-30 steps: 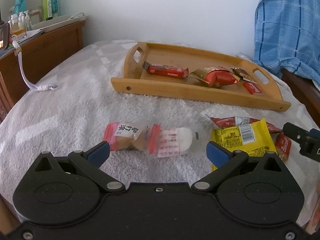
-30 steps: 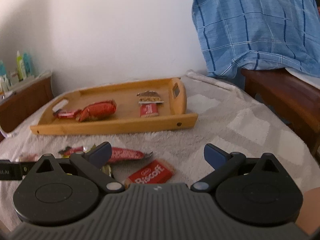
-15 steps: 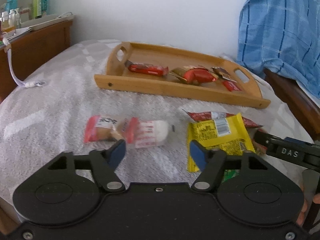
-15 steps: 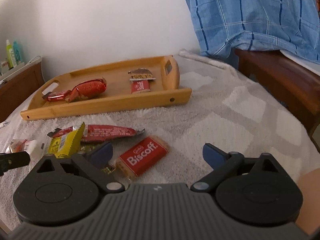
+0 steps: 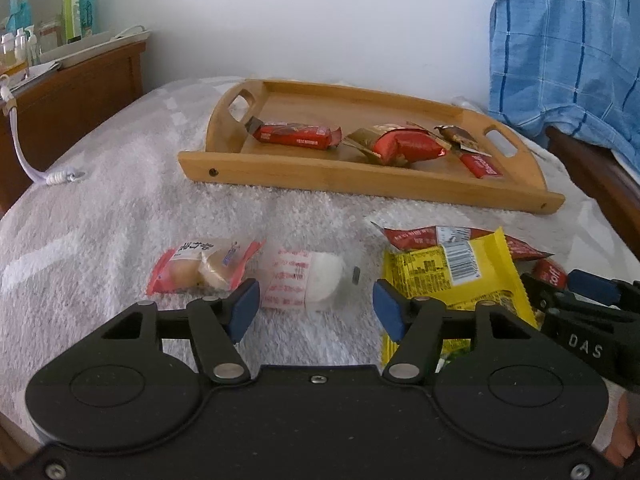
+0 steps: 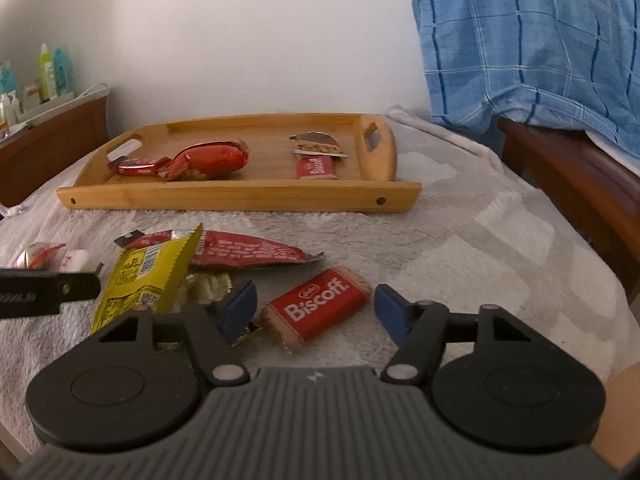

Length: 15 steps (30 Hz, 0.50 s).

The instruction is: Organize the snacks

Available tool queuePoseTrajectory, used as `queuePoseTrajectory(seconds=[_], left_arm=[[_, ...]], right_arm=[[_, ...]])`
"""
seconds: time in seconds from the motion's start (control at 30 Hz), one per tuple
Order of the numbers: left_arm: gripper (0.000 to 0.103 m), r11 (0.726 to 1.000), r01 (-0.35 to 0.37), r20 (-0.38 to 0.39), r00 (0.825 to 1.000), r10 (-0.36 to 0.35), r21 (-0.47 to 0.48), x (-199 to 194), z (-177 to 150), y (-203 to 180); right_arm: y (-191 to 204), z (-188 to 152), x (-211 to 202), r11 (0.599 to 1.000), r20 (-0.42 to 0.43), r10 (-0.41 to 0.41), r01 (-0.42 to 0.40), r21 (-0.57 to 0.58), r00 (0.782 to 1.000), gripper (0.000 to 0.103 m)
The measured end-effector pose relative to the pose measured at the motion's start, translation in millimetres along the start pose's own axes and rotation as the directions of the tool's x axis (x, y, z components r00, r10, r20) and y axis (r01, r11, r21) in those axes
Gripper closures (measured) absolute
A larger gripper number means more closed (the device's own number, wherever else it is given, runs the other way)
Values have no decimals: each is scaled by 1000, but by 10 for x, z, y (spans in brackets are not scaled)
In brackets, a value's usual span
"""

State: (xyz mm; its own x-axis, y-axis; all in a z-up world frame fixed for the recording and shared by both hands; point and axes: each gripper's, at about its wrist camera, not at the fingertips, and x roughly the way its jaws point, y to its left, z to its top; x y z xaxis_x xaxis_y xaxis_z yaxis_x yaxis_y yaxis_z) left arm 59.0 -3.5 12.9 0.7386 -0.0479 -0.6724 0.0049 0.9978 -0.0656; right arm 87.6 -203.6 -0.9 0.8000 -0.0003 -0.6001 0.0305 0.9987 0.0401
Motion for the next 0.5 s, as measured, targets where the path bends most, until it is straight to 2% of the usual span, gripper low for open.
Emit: queuePoseTrajectory(seconds=[0.1, 0.23, 0.5], left_arm=[[39, 1000, -4, 3, 1000, 4, 12, 48, 23, -18], [39, 999, -10, 4, 1000, 10, 33, 96, 37, -56], [40, 999, -18, 9, 1000, 18, 40, 134, 34, -76]], right_arm=[[15, -4, 12, 1000, 3, -6, 6, -4, 1000, 28], [-9, -8, 16, 999, 13, -23, 23, 32, 1000, 36], [-21, -16, 30, 998, 13, -26, 25, 51, 1000, 37]])
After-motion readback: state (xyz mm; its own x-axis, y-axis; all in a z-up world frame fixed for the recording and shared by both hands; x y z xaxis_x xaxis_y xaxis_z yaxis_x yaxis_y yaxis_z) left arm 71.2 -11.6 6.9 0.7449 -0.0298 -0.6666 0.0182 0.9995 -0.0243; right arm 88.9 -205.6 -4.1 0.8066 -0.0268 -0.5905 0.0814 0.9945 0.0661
